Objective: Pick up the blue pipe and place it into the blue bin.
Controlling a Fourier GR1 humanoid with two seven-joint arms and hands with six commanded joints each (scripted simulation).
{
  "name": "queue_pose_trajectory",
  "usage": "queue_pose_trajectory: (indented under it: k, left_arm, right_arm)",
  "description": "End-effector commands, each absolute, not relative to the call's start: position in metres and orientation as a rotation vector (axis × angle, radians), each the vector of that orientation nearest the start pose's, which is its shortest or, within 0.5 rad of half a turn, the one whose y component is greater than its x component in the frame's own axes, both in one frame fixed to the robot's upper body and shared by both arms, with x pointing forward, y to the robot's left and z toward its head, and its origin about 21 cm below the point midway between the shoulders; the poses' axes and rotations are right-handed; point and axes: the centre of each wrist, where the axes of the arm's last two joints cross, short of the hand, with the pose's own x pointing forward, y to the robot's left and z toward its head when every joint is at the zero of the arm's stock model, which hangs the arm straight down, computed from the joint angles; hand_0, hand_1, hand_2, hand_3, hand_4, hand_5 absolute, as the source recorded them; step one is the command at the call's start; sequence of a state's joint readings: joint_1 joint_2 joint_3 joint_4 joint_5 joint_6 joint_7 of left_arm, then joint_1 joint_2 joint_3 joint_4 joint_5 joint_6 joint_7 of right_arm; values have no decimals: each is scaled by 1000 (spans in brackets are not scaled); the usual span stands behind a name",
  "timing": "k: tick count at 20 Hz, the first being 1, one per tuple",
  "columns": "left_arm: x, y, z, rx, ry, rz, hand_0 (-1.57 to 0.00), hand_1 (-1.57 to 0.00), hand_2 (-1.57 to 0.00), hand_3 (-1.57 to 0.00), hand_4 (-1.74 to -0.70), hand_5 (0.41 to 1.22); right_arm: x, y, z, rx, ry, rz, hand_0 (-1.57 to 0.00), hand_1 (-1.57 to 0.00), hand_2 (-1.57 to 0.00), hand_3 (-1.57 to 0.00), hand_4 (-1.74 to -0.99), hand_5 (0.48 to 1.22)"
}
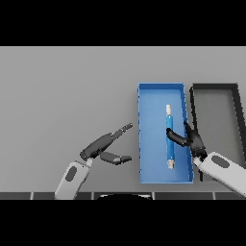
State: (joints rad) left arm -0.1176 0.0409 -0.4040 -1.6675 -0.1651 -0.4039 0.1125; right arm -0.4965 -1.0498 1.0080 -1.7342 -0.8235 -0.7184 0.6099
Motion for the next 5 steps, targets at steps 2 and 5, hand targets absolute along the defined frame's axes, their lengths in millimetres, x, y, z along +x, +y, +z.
queue_pose_trajectory:
  k: [2, 5]
  left_arm:
    - [250, 123, 50, -423, -1552, -878, 1, 1, 1, 1, -885, 431]
    - [255, 119, 58, -417, -1560, -877, 1, 1, 1, 1, -885, 431]
  right_arm:
    - [241, -245, 84, -305, -803, 330, -6, -5, -5, -3, -1022, 658]
    - [239, -243, 85, -299, -800, 342, -6, -5, -5, -3, -1022, 643]
